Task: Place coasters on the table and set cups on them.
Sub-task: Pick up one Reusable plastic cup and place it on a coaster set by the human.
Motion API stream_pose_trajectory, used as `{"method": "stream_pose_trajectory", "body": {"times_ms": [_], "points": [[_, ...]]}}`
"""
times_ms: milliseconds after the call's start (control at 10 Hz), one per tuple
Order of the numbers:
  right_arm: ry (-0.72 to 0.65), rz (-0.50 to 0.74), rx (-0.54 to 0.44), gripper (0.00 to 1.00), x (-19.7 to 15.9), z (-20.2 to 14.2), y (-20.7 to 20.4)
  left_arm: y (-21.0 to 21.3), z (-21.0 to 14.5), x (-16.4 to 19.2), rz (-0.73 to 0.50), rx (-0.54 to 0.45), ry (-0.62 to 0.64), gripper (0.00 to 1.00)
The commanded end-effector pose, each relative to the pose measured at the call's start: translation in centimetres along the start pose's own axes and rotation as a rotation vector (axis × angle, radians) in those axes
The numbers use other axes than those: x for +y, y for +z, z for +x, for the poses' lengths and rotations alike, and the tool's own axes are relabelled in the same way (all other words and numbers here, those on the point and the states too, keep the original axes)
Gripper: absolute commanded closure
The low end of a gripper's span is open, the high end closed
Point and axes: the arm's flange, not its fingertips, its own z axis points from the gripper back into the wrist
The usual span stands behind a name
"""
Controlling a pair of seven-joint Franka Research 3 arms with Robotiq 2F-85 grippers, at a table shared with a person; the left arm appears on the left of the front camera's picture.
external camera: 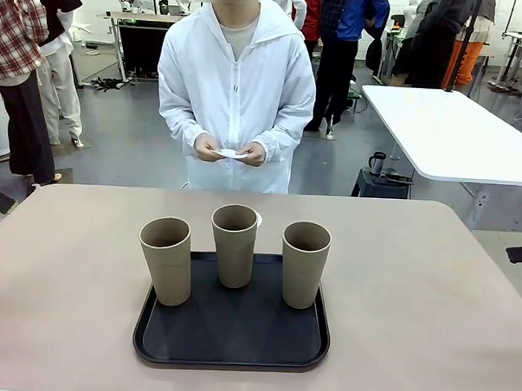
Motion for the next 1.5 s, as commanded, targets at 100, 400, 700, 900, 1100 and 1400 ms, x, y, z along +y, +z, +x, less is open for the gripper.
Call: {"method": "stream_pose_trajectory", "body": {"times_ms": [100,400,700,900,1100,1400], "points": [[0.009,0.012,-0.001,0.00,-0.1,0.1,0.1,-2.9,1.7,1.8,0.154,0.188,-0.364,0.00],[0.009,0.012,-0.001,0.00,-0.1,0.1,0.1,-5.7,3.0,3.2,0.277,0.207,-0.475,0.00],[0.009,0.012,-0.001,0.00,-0.1,0.1,0.1,-5.1,3.4,3.0,0.286,0.233,-0.461,0.00],[0.009,0.012,-0.001,0.00,-0.1,0.1,0.1,-5.1,3.4,3.0,0.286,0.233,-0.461,0.00],[0.009,0.012,-0.001,0.00,-0.1,0.1,0.1,-6.2,2.3,4.3,0.266,0.220,-0.583,0.00],[0.009,0.012,-0.001,0.00,-0.1,0.1,0.1,-9.8,0.5,9.1,0.247,0.022,-0.763,0.00]]}}
